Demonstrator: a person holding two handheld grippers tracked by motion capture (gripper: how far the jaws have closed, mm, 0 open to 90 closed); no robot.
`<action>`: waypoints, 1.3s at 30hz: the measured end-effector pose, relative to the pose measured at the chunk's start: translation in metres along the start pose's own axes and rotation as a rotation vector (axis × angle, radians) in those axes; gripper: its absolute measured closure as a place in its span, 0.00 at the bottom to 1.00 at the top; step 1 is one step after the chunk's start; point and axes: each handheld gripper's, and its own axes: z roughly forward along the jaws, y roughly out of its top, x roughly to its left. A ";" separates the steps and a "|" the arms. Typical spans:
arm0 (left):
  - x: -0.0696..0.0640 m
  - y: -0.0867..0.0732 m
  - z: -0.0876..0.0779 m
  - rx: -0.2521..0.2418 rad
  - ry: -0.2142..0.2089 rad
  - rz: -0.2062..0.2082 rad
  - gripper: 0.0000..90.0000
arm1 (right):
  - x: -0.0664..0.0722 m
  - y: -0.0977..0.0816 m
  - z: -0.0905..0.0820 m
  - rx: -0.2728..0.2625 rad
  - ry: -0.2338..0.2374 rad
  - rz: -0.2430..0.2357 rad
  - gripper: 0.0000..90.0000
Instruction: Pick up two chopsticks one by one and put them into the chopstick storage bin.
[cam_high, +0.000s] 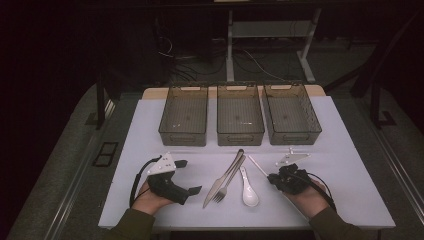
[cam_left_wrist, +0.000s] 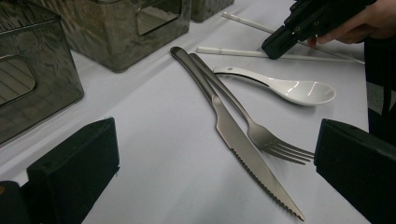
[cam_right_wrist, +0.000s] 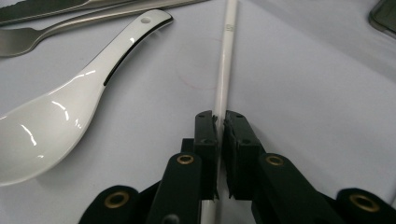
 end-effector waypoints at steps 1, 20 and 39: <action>0.000 0.000 0.000 0.000 0.000 -0.001 0.00 | 0.000 0.000 0.000 0.001 0.000 0.002 0.93; 0.000 0.000 0.000 -0.001 -0.003 0.001 0.00 | -0.015 0.002 -0.011 -0.030 0.048 0.036 0.94; 0.000 0.000 0.001 0.004 -0.005 0.009 0.00 | -0.031 0.017 -0.039 -0.136 0.095 0.032 0.94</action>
